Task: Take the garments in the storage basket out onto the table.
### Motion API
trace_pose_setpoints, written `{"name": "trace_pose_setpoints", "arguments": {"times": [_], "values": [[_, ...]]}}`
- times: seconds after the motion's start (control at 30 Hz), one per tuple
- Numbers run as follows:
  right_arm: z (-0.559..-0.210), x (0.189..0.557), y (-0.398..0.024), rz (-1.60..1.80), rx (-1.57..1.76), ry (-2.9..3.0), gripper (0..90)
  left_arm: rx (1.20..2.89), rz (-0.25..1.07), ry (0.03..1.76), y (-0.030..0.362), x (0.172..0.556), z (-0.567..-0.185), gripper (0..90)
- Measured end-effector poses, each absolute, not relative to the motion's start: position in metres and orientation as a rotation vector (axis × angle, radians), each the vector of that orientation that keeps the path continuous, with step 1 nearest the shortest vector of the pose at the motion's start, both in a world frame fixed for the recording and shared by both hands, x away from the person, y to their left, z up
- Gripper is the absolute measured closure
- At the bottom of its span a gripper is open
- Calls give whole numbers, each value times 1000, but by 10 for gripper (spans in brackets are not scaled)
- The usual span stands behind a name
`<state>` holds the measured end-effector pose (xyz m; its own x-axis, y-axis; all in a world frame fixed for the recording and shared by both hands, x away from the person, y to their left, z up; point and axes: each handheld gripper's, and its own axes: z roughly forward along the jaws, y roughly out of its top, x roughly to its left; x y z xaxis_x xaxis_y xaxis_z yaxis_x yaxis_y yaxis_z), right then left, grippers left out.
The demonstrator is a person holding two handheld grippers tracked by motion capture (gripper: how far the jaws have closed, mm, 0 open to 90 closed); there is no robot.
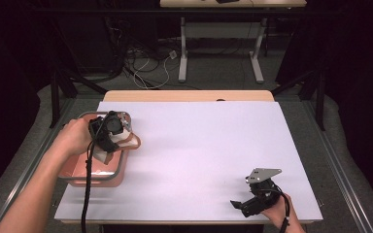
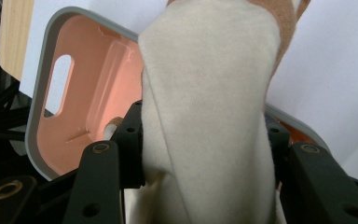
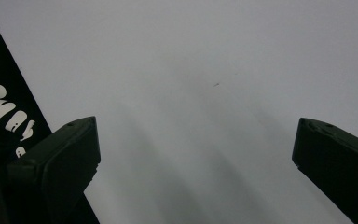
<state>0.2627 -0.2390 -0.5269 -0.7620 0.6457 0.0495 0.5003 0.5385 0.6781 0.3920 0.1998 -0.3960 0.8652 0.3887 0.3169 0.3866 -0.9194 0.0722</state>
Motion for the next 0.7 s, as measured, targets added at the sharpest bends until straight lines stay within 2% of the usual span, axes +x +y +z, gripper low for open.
{"name": "trace_pose_setpoints", "arguments": {"times": [0.7], "values": [[-527, 263, -239, 1029, 966, 2571, 4, 3037, 502, 555, 175, 395, -398, 495]]}}
